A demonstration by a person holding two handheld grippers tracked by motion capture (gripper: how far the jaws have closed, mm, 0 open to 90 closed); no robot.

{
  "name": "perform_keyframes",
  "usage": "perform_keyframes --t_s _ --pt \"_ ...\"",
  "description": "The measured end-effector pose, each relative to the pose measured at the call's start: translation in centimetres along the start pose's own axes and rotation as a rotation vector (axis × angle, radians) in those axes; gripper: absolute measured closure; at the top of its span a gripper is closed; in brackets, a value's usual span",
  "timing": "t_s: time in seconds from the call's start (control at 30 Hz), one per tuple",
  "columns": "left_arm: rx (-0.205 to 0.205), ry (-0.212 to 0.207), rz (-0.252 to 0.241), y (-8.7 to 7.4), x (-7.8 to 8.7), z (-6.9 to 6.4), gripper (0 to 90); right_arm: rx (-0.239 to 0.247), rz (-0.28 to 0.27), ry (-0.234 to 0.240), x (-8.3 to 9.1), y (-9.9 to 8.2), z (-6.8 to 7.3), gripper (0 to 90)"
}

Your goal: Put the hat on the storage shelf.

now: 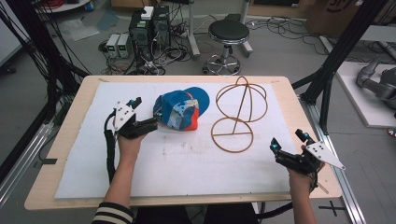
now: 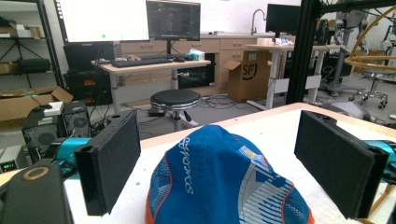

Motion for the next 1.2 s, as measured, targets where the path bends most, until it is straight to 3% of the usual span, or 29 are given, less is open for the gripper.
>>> perform_keyframes --t_s 0.23,0.4,0.8,1.0,1.17,1.2 --pt "-0.020 -0.004 0.024 -1.2 -1.5 -0.2 18.1 0.004 0.004 0.004 -0.1 -0.1 0.1 1.7" --pt "-0.012 0.003 0.030 -1.9 -2.7 -0.4 18.2 0.003 0.005 0.000 -0.1 -0.1 0.0 1.7" --pt "-0.058 -0.003 0.142 -4.4 -4.5 -0.7 21.0 0.002 0.011 -0.001 -0.1 -0.3 0.0 1.7" --pt "-0.038 -0.012 0.174 -5.0 -5.4 -0.8 21.8 0.001 0.014 -0.002 0.1 -0.4 0.0 1.7" --pt "-0.048 -0.027 0.182 -5.0 -6.0 -1.2 25.3 0.008 0.013 -0.002 0.2 -0.3 0.0 1.7" --pt "-0.045 -0.031 0.189 -5.2 -6.1 -1.3 32.6 0.006 0.015 -0.005 0.4 -0.3 -0.1 1.7"
Point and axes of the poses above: each handheld gripper's, and its own axes: x roughly backward along the jaws, y roughly out of its top, z roughly to its left, the point moved 7 cm from there along -x, roughly forward along the jaws, and after that the axes turned 6 degrees about -x, right-handed, at the moved point
